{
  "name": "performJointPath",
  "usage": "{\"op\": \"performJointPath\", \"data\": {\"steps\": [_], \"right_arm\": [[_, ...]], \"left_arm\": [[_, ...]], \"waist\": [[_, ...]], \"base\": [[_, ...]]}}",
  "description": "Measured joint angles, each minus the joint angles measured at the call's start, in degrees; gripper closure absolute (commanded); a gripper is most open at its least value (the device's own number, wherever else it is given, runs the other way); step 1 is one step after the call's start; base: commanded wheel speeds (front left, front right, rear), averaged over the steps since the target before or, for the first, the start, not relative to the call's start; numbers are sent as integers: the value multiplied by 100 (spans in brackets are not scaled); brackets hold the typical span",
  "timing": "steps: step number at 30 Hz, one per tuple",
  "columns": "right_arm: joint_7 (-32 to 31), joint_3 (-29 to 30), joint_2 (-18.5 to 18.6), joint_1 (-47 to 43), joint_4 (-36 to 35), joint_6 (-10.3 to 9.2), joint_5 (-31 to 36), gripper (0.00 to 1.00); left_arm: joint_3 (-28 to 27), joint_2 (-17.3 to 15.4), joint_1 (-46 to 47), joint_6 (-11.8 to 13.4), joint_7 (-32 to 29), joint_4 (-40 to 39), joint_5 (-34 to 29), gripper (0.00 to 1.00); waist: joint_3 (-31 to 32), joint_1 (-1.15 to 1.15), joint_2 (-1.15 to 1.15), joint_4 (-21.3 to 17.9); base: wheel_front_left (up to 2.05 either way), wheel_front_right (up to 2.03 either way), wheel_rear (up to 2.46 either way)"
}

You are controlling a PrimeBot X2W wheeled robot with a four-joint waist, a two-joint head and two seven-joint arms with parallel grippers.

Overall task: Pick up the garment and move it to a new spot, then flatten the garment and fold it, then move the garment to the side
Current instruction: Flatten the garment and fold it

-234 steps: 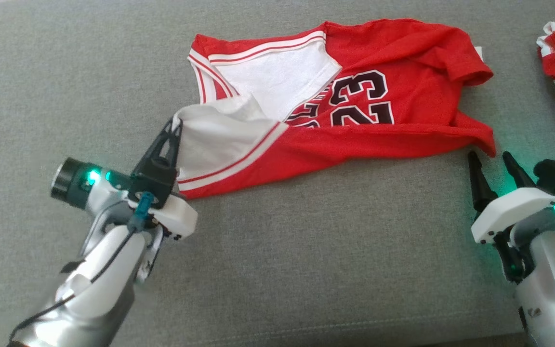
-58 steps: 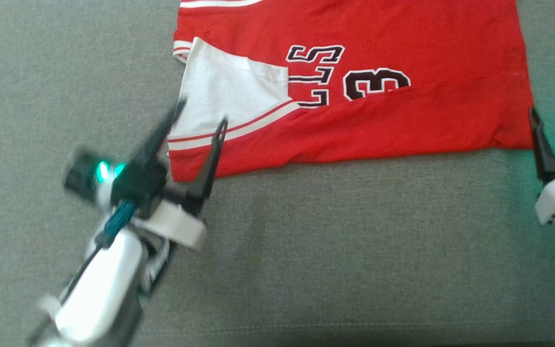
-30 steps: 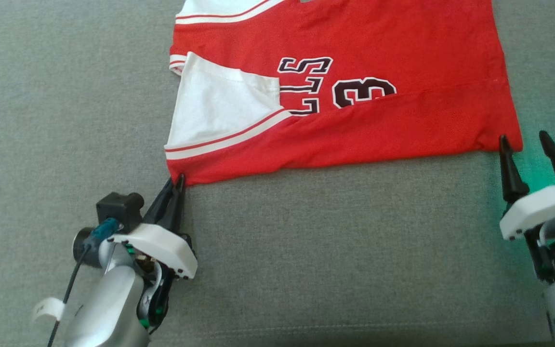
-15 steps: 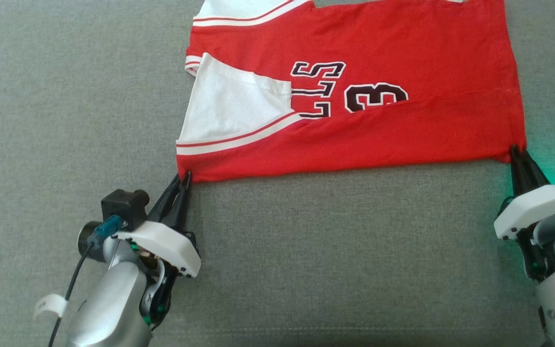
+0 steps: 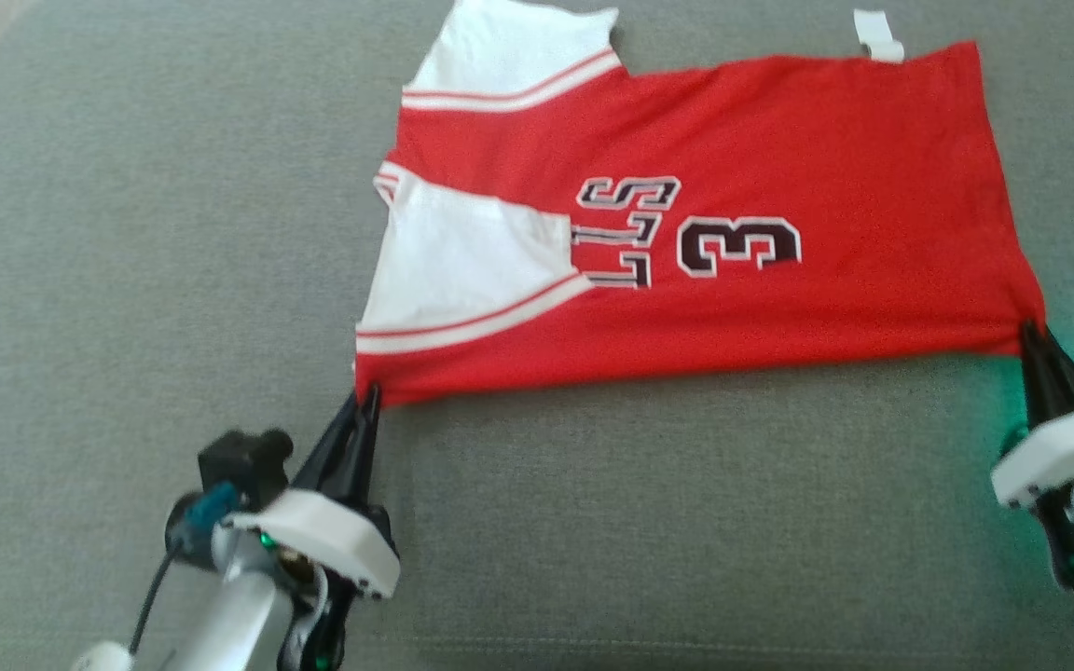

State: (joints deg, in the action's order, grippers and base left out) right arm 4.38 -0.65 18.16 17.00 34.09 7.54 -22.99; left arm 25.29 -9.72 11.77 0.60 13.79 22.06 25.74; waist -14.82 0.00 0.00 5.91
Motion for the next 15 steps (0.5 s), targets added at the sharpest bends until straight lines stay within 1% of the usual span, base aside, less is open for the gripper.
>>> {"op": "performJointPath", "data": {"steps": [7,9,12,15], "right_arm": [[-37,36,189,-790,-594,0,-311,100],[-88,153,216,-1185,-889,0,-325,100],[-146,304,194,-1569,-1179,0,-316,100],[-214,487,57,-1898,-1443,0,-267,100]], "left_arm": [[22,-20,-576,145,-18,-489,73,100],[65,-49,-834,157,-67,-693,116,100],[94,-77,-1051,199,-112,-806,168,100],[178,-99,-1178,200,-235,-878,167,100]], "waist": [[157,0,0,210],[211,0,0,266],[244,0,0,289],[265,0,0,265]], "base": [[0,0,0],[0,0,0],[0,0,0],[0,0,0]]}}
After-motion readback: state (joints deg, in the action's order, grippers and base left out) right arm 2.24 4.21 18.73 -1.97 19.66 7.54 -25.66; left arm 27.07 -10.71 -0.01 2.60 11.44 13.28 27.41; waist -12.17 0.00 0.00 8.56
